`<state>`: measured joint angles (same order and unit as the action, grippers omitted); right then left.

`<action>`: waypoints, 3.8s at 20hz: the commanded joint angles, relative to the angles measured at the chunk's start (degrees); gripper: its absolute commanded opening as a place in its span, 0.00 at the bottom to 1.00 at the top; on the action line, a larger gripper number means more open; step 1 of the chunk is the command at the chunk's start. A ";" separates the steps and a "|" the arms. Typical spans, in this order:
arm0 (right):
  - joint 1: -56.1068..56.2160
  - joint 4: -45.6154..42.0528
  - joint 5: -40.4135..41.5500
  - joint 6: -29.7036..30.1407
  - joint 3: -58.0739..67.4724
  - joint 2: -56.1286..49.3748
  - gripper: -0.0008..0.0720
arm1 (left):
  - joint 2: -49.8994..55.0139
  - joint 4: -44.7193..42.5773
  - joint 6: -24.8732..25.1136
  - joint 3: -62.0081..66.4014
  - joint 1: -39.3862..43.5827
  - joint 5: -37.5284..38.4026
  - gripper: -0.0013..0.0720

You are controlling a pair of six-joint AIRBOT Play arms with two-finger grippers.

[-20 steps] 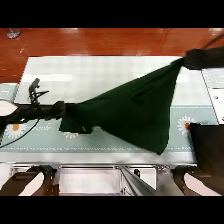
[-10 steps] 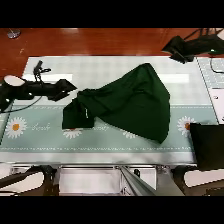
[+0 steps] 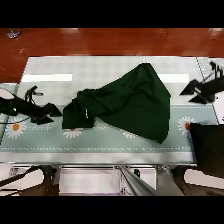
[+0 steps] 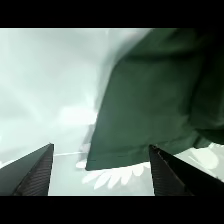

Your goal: Fold the shirts.

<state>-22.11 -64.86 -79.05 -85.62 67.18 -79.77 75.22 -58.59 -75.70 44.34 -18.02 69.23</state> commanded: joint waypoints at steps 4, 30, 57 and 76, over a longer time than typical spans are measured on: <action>-1.25 9.92 5.14 6.93 -19.04 10.49 0.86 | 1.22 13.38 6.10 -6.51 2.34 -8.59 0.97; 16.96 9.88 10.84 2.16 -27.50 3.87 0.65 | 4.57 13.79 13.05 -6.23 14.82 -7.13 0.06; 17.46 -6.51 -8.90 -0.35 50.34 40.39 0.03 | -38.16 16.98 2.29 69.57 -18.08 -6.14 0.06; 17.46 -2.45 5.84 2.40 14.08 20.90 0.03 | -18.78 2.51 -2.40 35.56 6.45 -10.01 0.06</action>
<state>-4.60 -68.90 -80.31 -84.55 84.77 -50.39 48.95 -56.66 -78.46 84.27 -14.20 63.29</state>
